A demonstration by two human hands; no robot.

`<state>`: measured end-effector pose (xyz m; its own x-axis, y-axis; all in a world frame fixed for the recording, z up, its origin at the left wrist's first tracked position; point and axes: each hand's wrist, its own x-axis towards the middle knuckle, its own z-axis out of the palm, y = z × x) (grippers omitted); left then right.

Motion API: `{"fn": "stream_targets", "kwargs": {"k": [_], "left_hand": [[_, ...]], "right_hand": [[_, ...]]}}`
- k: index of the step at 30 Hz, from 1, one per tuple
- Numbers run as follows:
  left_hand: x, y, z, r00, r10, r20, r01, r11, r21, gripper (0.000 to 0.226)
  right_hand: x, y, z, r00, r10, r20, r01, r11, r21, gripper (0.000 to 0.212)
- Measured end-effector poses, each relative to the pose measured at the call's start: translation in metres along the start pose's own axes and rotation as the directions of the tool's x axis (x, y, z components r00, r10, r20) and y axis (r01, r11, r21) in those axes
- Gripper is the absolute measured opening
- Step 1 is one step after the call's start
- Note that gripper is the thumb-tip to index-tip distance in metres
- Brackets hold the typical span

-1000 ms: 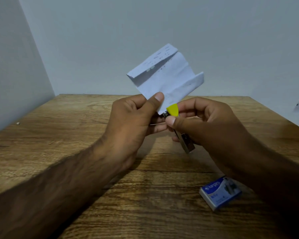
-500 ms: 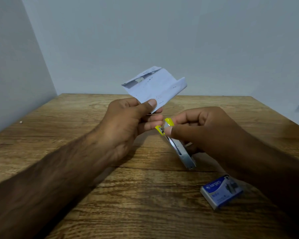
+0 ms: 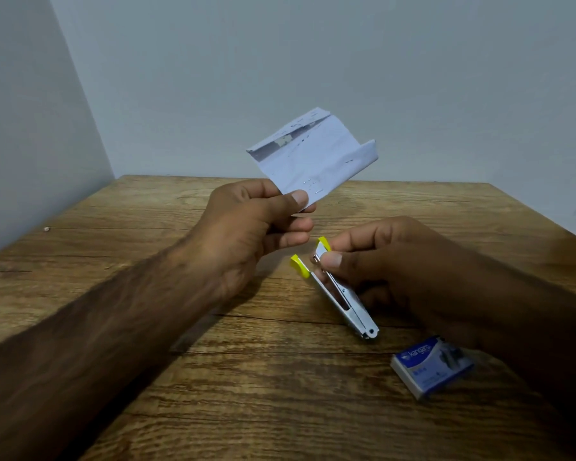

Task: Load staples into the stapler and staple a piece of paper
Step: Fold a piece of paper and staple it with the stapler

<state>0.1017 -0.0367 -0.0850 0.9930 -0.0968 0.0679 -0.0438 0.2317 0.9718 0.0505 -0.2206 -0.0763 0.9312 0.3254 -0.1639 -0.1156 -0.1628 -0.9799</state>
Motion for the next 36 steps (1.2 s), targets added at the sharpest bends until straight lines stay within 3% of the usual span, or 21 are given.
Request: {"fn": "stream_targets", "kwargs": {"k": [6,15,28,33,36], "left_hand": [[0.0,0.0,0.002,1.0,0.012,0.016,-0.013,1.0,0.016,0.007],[-0.002,-0.003,0.004,0.999,-0.017,0.052,0.017,1.0,-0.003,0.021],[0.001,-0.006,0.003,0.995,-0.069,0.072,0.07,0.997,-0.013,0.014],[0.003,-0.006,0.002,0.997,-0.059,0.049,0.058,0.998,0.025,0.018],[0.004,-0.006,0.001,0.998,-0.046,0.038,0.044,0.998,0.045,0.015]], "right_hand": [[0.0,0.003,0.005,0.987,-0.151,-0.05,0.122,0.919,-0.374,0.016],[-0.001,0.011,0.015,0.95,-0.312,0.001,0.258,0.783,-0.567,0.023],[0.003,0.011,0.007,0.964,-0.264,0.031,0.242,0.824,-0.513,0.032],[0.003,0.007,-0.005,0.985,-0.168,-0.032,0.138,0.893,-0.428,0.032],[0.004,0.0,-0.019,0.976,-0.181,-0.118,0.112,0.892,-0.438,0.025]]}}
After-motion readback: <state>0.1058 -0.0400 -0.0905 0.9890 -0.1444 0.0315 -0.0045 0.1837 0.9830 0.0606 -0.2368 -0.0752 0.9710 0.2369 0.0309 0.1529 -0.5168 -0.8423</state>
